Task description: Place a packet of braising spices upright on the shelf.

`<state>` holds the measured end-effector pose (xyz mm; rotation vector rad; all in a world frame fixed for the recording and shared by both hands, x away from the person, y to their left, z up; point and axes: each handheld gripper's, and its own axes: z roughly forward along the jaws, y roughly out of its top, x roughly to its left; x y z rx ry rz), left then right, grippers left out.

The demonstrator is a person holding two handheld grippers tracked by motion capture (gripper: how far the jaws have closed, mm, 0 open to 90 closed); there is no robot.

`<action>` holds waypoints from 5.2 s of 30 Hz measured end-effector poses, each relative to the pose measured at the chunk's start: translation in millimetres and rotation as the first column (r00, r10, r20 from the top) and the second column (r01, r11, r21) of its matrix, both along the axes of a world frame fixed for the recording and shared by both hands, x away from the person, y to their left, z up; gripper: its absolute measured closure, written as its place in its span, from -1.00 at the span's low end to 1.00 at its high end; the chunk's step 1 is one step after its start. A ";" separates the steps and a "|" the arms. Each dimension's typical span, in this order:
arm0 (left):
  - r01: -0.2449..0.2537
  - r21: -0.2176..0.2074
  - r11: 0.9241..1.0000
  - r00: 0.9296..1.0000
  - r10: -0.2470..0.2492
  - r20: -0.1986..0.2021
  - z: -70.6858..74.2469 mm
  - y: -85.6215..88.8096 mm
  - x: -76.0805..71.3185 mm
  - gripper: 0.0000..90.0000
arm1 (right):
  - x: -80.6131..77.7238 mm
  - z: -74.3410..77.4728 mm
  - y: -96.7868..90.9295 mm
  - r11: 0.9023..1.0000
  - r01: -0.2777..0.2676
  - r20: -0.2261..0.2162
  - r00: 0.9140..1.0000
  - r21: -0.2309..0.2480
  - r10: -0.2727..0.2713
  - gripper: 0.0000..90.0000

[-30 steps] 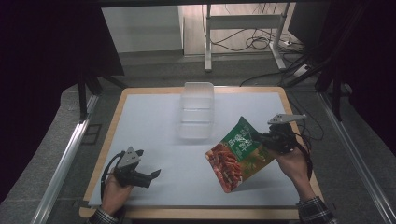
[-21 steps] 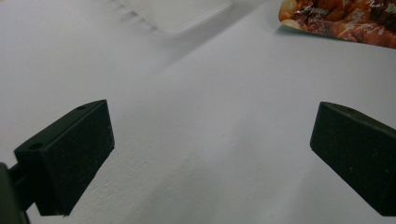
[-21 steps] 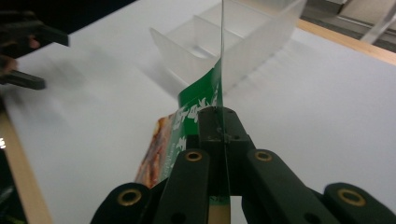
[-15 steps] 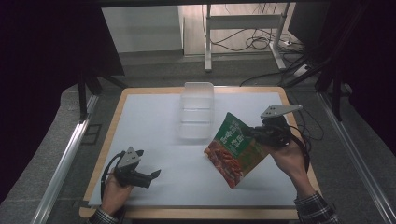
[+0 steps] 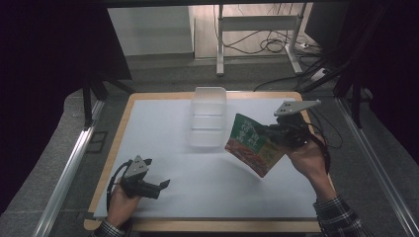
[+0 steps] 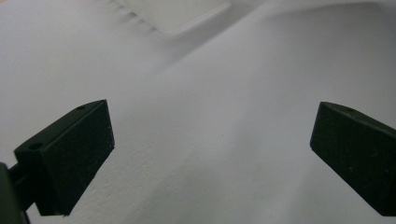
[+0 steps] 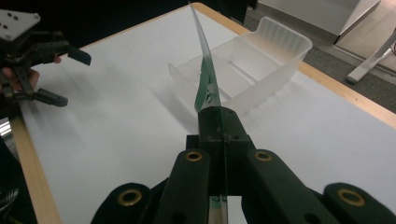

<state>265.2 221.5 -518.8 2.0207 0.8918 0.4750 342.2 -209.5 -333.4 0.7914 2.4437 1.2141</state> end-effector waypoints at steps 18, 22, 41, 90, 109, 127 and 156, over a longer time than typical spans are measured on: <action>0.002 -0.001 1.000 1.000 -0.002 -0.001 -0.1 0.0 0.1 -1.00 | 19.8 36.9 -5.6 1.000 0.000 0.018 1.000 0.016 0.000 0.98; 0.002 -0.002 1.000 1.000 -0.002 -0.001 -0.2 0.0 0.2 -1.00 | 27.8 44.1 -5.3 1.000 0.009 0.021 1.000 0.024 -0.009 0.98; 0.007 -0.020 1.000 1.000 -0.007 -0.004 0.9 2.3 0.5 -1.00 | 67.5 74.7 24.7 0.997 -0.012 0.033 0.999 0.077 0.010 0.98; 0.021 -0.034 0.999 1.000 -0.021 -0.001 1.9 1.5 -0.6 -1.00 | 138.0 25.4 133.5 0.995 -0.096 -0.018 0.995 0.019 0.097 0.98; 0.023 -0.029 0.999 1.000 -0.023 -0.003 1.8 1.1 -0.8 -1.00 | 156.2 -11.3 150.7 0.996 -0.092 -0.118 0.989 -0.022 0.089 0.98; 0.031 -0.039 0.999 0.999 -0.031 -0.007 2.1 0.9 -1.0 -1.00 | 156.9 -12.5 149.5 0.996 -0.083 -0.061 0.995 -0.021 0.081 0.61; 0.036 -0.028 0.999 0.999 -0.037 -0.008 2.1 -0.7 -1.4 -1.00 | 147.1 -6.4 122.2 0.997 -0.074 0.012 0.997 0.012 0.073 -0.52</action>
